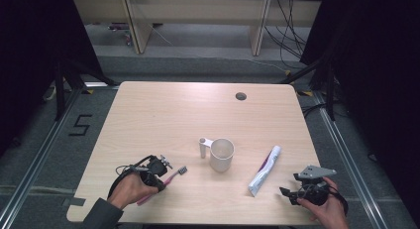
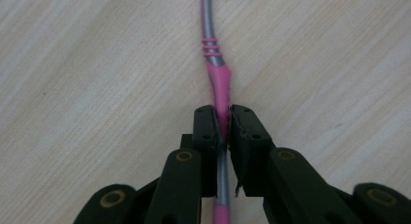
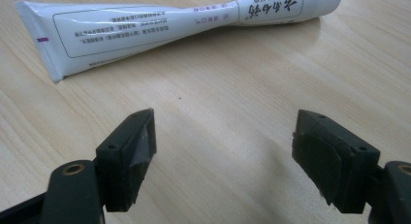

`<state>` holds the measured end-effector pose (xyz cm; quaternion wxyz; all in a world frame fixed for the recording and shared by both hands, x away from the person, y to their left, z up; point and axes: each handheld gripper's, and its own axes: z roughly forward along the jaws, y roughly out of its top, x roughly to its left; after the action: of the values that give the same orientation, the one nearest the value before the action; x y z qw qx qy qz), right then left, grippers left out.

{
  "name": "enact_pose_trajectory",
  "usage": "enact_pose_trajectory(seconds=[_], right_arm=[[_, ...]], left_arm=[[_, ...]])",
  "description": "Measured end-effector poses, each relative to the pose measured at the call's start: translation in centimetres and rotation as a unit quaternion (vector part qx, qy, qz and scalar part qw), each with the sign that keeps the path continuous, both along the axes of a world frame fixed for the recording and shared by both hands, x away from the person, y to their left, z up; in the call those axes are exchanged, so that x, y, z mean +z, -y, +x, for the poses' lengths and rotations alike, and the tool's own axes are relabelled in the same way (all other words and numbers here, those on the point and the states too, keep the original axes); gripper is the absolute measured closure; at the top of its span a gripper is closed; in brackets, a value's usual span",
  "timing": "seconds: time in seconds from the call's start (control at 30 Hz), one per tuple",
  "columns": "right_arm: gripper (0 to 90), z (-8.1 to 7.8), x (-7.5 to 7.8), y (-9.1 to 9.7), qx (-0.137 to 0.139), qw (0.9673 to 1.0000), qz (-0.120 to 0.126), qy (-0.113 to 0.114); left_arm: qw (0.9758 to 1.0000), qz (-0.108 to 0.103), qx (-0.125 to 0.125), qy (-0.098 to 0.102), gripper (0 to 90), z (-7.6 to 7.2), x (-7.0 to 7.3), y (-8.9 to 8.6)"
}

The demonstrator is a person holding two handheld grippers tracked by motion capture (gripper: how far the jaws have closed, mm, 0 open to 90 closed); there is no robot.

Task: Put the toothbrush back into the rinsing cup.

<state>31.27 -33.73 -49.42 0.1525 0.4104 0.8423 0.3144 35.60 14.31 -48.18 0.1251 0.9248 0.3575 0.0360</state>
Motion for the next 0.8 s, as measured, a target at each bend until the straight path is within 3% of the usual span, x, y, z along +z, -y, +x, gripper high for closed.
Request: enact_pose_trajectory(seconds=[0.17,0.23,0.53,0.6,0.77,0.8], right_arm=[[24.6,0.1,0.0,0.1,0.003,1.0000,-0.004,0.001],[24.6,0.0,0.0,0.0,0.003,1.0000,-0.003,0.001],[24.6,0.1,0.0,0.0,0.005,1.0000,-0.004,-0.002],[24.6,0.1,0.0,0.0,0.006,1.0000,-0.005,-0.002],[24.6,0.1,0.0,0.0,0.004,1.0000,-0.004,-0.001],[24.6,0.1,0.0,0.0,0.004,1.0000,-0.004,-0.001]], left_arm=[[0.9998,0.017,-0.009,-0.005,81.0,0.1,0.0,0.4],[0.9992,0.033,-0.017,-0.014,81.2,0.3,0.1,0.8],[0.9976,0.059,-0.025,-0.024,81.8,0.7,0.2,1.7],[0.9964,0.072,-0.037,-0.027,81.9,0.8,0.3,1.8],[0.9955,0.081,-0.042,-0.026,82.3,0.7,0.2,2.2],[0.9942,0.091,-0.053,-0.024,82.4,0.7,0.2,2.4]])
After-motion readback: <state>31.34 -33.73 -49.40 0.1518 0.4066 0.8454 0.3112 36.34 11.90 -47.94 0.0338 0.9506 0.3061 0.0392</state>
